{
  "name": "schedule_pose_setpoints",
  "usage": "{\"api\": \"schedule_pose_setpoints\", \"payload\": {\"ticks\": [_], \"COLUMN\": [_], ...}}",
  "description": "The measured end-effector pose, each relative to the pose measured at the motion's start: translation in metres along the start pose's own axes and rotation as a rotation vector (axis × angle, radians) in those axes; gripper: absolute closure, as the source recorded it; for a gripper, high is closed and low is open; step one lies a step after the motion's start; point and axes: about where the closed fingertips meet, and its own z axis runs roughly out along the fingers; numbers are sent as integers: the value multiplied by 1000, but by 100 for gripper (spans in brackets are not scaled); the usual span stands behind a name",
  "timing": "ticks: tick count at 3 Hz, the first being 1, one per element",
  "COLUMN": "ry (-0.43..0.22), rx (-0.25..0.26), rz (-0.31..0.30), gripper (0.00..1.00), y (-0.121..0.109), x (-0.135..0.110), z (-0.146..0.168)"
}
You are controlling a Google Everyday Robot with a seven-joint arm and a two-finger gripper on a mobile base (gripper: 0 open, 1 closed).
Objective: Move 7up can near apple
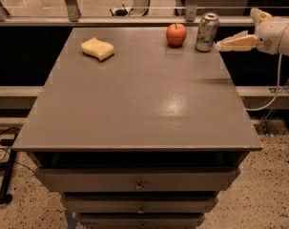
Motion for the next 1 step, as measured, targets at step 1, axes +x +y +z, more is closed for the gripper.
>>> {"api": "schedule_pose_setpoints", "payload": {"ticks": [1], "ry": [22], "rx": [-54], "rz": [9], "gripper": [0], "y": [17], "x": [-2], "z": [-37]}}
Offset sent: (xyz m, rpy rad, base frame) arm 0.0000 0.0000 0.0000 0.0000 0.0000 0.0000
